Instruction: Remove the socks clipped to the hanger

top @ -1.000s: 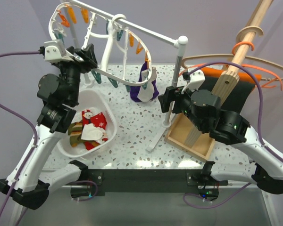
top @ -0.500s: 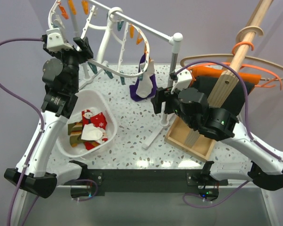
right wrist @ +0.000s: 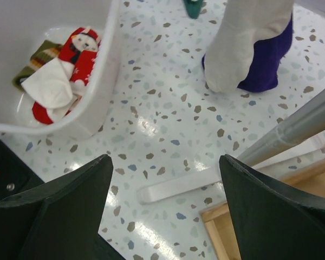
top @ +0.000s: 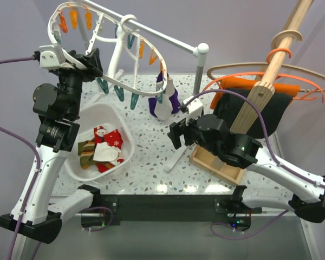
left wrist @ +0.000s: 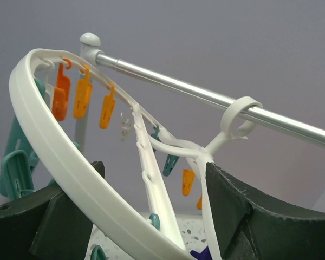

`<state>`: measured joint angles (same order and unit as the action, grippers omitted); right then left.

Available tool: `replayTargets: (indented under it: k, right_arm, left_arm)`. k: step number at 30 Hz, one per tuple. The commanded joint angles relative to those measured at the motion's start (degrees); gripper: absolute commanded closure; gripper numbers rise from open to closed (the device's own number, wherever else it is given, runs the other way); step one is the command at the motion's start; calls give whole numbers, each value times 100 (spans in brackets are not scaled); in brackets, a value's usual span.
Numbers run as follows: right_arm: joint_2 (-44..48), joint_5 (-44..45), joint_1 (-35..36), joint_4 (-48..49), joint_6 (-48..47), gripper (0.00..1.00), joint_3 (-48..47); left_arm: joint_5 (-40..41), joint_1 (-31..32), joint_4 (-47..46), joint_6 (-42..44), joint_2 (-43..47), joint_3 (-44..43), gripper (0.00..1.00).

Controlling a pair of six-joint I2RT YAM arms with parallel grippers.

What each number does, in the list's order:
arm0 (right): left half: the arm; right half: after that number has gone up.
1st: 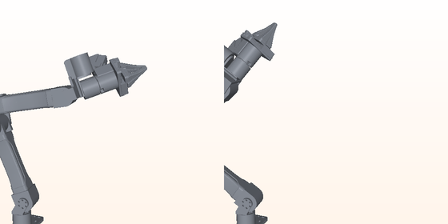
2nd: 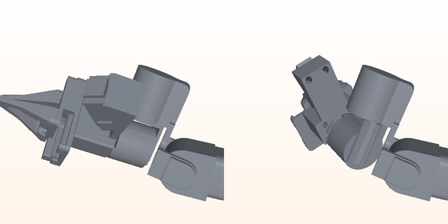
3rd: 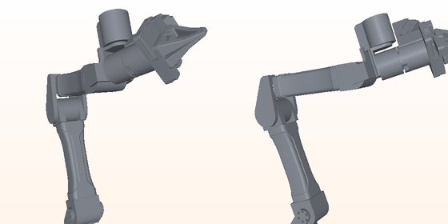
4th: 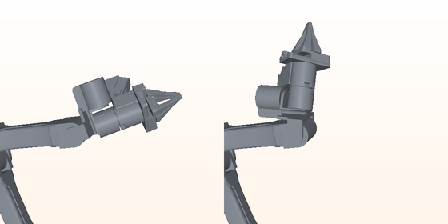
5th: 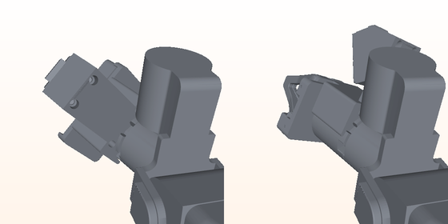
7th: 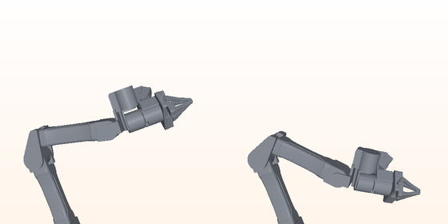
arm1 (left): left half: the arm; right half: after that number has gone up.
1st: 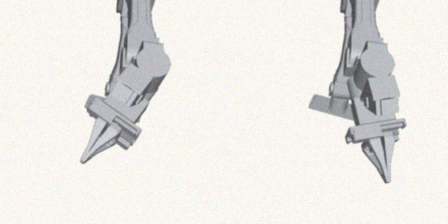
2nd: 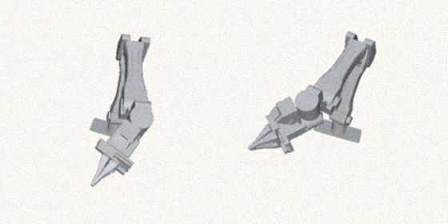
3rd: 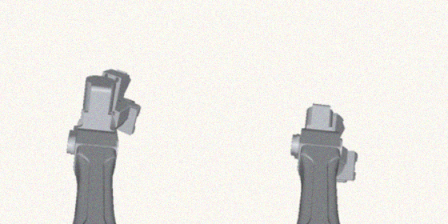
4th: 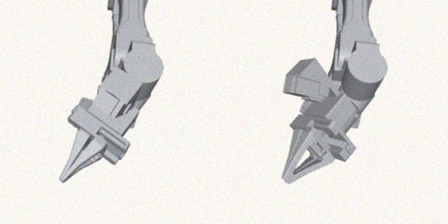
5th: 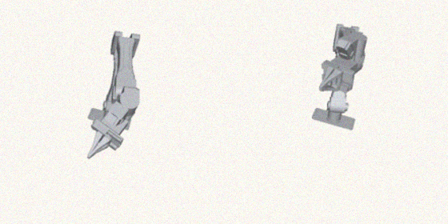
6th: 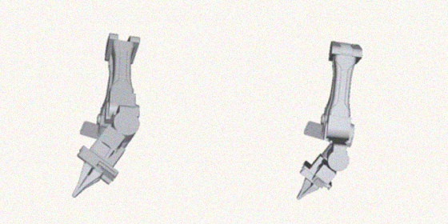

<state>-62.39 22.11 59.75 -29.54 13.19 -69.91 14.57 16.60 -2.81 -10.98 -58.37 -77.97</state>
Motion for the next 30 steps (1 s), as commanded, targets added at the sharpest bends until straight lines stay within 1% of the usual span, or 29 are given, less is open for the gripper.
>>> replayTargets:
  k: [1,4,6,7,9,10,11,13,14,15,16,17,19,20,21,23,24,27,30]
  right_arm:
    - [430,-874,134,186,-580,15,170]
    - [176,-1120,178,54,-537,13,302]
    - [-9,-1182,204,508,-450,11,608]
    - [-254,-1156,195,711,-240,11,697]
    - [-597,-929,222,1221,7,11,777]
    - [-921,-710,256,1405,260,11,803]
    - [-1037,-195,335,1868,350,10,847]
    - [-1309,178,362,2494,525,10,1101]
    - [-1572,415,354,3071,579,10,1189]
    - [-1757,730,354,3251,605,10,1260]
    - [-1907,890,354,3462,632,9,1295]
    - [-2196,1074,354,3942,632,10,1357]
    - [-2443,1471,354,4489,658,10,1611]
    - [-2592,1620,345,4997,667,10,1690]
    - [-2890,1769,336,5219,667,8,1761]
    - [-3278,2059,275,5711,658,7,1744]
    - [-3671,2156,248,5749,711,4,1587]
    - [-4201,2403,55,5670,1000,1,1173]
    - [-4615,2640,-94,5687,1089,1,892]
  left_arm:
    - [-455,-34,184,-35,88,63,20]
    - [-481,-34,228,-44,194,80,19]
    - [-490,-34,228,-44,229,81,19]
    - [-499,-34,237,-53,229,55,19]
    - [-499,-34,263,-35,221,19,19]
    - [-499,-34,263,-18,212,-16,19]
    - [-499,-34,272,8,194,-42,19]
    - [-473,-34,272,52,159,-104,19]
    - [-429,-34,272,79,142,-121,19]
    - [-411,-34,272,96,124,-130,19]
    - [-393,-34,263,105,107,-139,18]
    - [-385,-34,255,114,89,-148,18]
    - [-384,-34,263,114,45,-192,18]
    - [-384,-34,263,88,45,-192,18]
    - [-384,-34,246,70,45,-183,18]
    - [-411,-34,246,18,54,-165,18]
    - [-428,-34,246,-9,62,-139,18]
    - [-472,-34,237,-79,115,-78,18]
    - [-499,-34,254,-88,142,-43,17]
